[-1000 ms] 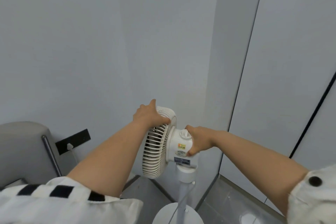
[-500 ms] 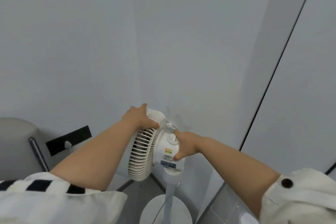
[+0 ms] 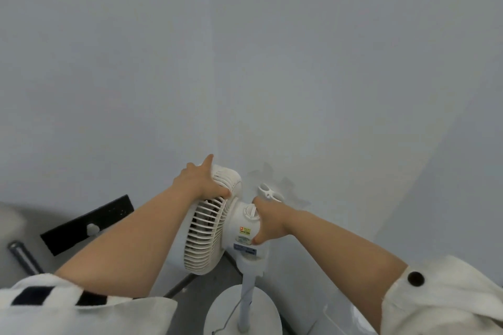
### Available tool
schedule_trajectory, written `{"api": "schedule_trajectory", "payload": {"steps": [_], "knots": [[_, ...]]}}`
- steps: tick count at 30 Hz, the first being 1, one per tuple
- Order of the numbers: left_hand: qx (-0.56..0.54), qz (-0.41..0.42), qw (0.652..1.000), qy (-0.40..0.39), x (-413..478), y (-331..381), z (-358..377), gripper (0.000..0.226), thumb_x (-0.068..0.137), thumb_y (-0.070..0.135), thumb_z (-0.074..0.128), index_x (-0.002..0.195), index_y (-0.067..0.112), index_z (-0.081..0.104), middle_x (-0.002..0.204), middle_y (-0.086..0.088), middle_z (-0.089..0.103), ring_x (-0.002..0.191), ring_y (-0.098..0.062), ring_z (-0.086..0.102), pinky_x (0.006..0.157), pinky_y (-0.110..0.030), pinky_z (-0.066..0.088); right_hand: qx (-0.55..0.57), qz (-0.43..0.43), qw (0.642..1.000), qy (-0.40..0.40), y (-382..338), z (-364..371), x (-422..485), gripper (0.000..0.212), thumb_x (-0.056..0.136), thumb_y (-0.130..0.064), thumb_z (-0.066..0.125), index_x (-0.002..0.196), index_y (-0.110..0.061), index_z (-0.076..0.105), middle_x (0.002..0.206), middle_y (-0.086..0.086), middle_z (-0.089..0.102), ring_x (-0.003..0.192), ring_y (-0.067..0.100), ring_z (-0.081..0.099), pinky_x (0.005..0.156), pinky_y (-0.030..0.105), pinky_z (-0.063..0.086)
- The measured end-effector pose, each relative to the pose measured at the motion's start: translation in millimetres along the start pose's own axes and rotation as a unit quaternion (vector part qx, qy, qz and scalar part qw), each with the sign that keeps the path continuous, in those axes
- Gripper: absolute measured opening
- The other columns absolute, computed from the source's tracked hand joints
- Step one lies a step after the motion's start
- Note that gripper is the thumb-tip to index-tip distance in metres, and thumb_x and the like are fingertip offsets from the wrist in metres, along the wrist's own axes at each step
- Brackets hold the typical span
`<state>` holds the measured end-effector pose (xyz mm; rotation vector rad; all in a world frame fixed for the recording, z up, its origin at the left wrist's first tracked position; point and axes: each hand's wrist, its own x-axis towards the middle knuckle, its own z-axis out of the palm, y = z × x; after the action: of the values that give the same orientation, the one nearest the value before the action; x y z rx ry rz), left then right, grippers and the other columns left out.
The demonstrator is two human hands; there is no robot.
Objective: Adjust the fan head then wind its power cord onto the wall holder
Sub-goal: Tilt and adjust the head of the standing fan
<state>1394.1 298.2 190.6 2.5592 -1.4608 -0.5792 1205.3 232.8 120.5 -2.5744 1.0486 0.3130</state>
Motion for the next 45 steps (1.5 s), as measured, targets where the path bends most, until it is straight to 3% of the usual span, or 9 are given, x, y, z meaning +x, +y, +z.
{"api": "schedule_trajectory", "payload": {"steps": [10,21,45], "knots": [[0.047,0.079,0.993,-0.072,77.3,-40.4,17.9,0.112,0.062,0.058,0.069,0.147,0.036,-0.001,0.143,-0.019,0.027,0.130,-0.037,0.035,0.104,-0.046,0.037,0.033,0.079,0.996,-0.024,-25.7,34.3,52.9,0.075,0.062,-0.047,0.076,0.115,-0.014,0.035,0.103,0.010,0.059,0.089,0.029,0.058,0.078,0.040,0.051],[0.080,0.151,0.976,-0.136,123.4,-68.7,58.4,0.112,0.065,0.058,0.070,0.148,0.034,-0.001,0.146,-0.020,0.022,0.134,-0.038,0.029,0.105,-0.047,0.033,0.078,0.167,0.983,-0.005,-41.9,97.8,80.8,0.074,0.061,-0.049,0.076,0.113,-0.018,0.034,0.101,0.008,0.057,0.084,0.025,0.057,0.075,0.037,0.051],[0.084,0.198,0.969,-0.118,143.7,-79.3,147.4,0.110,0.063,0.058,0.071,0.146,0.034,0.003,0.132,-0.016,0.035,0.121,-0.033,0.041,0.094,-0.044,0.041,0.092,0.253,0.963,0.008,-22.6,184.2,95.5,0.081,0.062,-0.049,0.074,0.123,-0.015,0.034,0.108,0.011,0.055,0.095,0.029,0.055,0.073,0.034,0.044]]}}
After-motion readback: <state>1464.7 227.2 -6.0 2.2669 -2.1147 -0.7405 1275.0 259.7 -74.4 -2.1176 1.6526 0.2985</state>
